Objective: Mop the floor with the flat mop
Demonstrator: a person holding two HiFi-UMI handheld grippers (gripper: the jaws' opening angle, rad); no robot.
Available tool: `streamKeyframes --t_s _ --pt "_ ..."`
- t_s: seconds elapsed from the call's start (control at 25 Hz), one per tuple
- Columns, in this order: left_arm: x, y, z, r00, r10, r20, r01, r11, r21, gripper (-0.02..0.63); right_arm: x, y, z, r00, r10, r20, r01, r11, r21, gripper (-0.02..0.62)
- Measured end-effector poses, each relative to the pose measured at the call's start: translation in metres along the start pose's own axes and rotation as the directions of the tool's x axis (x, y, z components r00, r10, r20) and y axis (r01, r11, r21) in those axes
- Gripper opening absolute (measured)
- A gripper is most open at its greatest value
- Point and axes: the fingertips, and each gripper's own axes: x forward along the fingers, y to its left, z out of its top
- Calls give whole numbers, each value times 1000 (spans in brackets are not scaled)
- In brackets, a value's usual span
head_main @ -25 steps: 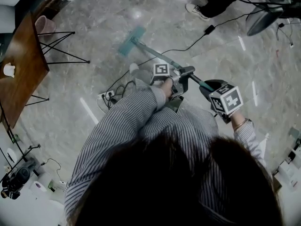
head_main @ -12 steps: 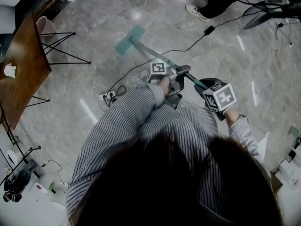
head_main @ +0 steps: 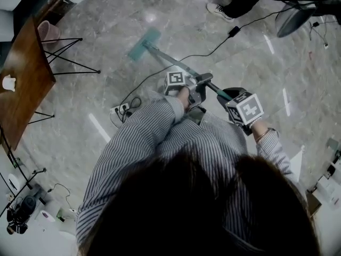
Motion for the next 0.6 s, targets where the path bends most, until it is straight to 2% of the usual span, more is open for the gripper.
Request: streamKeyframes --t_s 0.12,0.24,0.4,0.48,0.6 --pt "0 2 -2 1000 -11 29 11 1000 -4 158 1 0 -4 1000 13 9 -13 1000 21 114" --pt "-4 7 -2 999 -34 32 34 999 25 164 3 6 -6 1000 4 14 -4 1000 -2 115" --pt "-14 -2 -1 992 -121 44 117 990 83 192 3 18 -2 1000 -19 23 20 998 -56 114" --pt "-19 -4 0 986 -151 71 146 987 71 184 3 24 0 1000 -12 28 13 998 -57 114" --pt "-25 -11 -1 979 -170 116 171 985 3 165 1 27 2 999 -21 35 23 999 -48 115"
